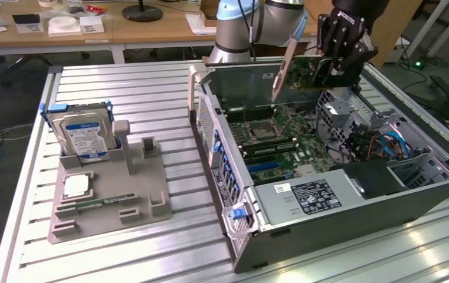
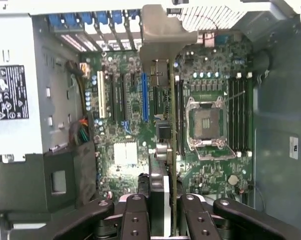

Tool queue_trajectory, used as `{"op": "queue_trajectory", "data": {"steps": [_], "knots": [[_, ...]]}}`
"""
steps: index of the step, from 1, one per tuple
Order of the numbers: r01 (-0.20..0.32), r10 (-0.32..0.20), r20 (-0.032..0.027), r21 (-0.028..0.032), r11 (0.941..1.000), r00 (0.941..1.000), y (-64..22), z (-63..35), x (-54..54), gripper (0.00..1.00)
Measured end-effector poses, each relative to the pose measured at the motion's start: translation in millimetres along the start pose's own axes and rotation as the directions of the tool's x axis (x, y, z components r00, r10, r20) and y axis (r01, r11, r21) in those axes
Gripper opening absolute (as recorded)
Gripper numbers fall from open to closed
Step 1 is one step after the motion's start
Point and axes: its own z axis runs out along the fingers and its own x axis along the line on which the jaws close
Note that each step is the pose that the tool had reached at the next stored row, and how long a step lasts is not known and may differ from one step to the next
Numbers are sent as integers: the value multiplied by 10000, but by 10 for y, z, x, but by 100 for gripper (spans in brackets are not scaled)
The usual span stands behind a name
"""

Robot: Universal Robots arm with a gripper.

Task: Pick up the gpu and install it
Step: 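Insert the gpu into the slot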

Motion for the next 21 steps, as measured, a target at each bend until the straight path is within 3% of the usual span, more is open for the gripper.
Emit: {"op": "queue_trajectory", "data": {"steps": [2, 3, 8, 10, 13, 21], "knots": [[40, -40, 9, 117, 9999, 10000, 1, 13, 0, 28], [63, -63, 25, 124, 9999, 10000, 1, 22, 0, 28], [213, -216, 302, 117, 9997, 9993, 2, 57, 2, 28], [213, -217, 350, 125, 9997, 9992, 2, 79, 4, 28], [287, -292, 354, 153, 9995, 9989, 27, 111, 20, 28], [321, -326, 356, 152, 9994, 9988, 34, 252, 32, 28]]}}
